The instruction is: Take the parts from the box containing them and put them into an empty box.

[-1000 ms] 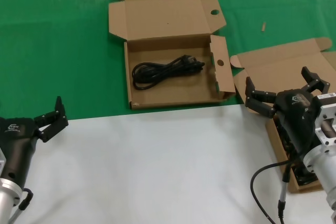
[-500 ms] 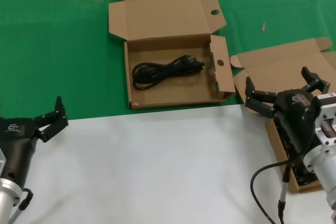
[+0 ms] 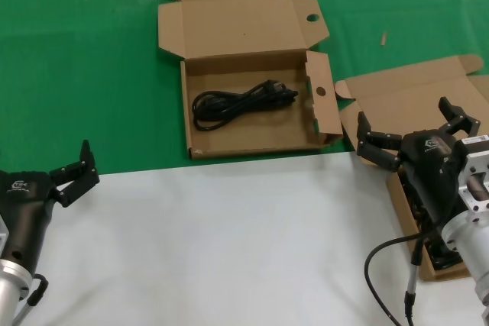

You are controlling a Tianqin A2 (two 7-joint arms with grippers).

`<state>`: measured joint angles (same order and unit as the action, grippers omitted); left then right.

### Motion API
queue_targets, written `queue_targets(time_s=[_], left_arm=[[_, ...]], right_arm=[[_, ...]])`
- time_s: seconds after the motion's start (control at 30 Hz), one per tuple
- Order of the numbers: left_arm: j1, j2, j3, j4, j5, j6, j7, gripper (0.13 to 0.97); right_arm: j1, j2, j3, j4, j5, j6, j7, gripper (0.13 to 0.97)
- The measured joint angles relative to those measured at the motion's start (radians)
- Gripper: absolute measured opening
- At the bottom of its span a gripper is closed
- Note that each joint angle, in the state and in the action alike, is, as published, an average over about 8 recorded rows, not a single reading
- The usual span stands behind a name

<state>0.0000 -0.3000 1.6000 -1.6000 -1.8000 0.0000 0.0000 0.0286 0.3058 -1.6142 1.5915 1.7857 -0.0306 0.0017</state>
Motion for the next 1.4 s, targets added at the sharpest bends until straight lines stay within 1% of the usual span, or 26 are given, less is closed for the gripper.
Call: queue_targets(time_s=[1.4], left_arm=[[0.0, 0.0, 0.0, 0.0, 0.0, 0.0, 0.0, 0.966]], right_arm=[[0.0, 0.0, 0.0, 0.0, 0.0, 0.0, 0.0, 0.966]])
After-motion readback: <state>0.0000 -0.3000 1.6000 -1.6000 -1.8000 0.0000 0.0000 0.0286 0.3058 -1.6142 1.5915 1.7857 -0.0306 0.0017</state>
